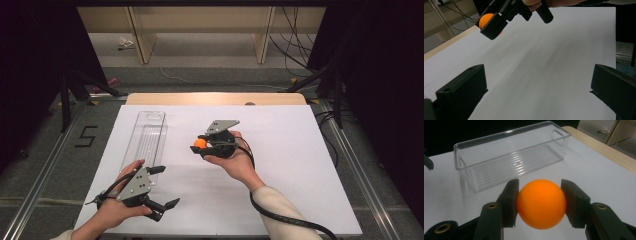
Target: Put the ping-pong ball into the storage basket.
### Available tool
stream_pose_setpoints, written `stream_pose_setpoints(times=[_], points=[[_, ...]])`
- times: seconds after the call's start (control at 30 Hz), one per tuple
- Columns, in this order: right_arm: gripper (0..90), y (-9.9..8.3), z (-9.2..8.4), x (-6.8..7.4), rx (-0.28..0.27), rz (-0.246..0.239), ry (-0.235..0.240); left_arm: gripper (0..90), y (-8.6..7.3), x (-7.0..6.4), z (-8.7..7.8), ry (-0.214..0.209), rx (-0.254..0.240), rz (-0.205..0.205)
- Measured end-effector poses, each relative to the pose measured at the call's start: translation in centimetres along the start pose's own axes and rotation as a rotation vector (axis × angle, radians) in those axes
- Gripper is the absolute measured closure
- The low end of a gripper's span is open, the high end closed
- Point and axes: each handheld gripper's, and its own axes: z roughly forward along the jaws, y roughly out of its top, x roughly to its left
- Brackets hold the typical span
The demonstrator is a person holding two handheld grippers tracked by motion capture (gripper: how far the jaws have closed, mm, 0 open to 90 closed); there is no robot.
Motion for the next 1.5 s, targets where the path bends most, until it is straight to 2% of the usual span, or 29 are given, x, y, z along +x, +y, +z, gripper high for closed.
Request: stream_pose_setpoints(times=[1.5], points=[[51.5, 2.4, 2.6, 0.8, -0.026, -0.009, 0.025, 0.0, 0.0, -0.2, 0.0, -0.009, 0.003, 0.007]])
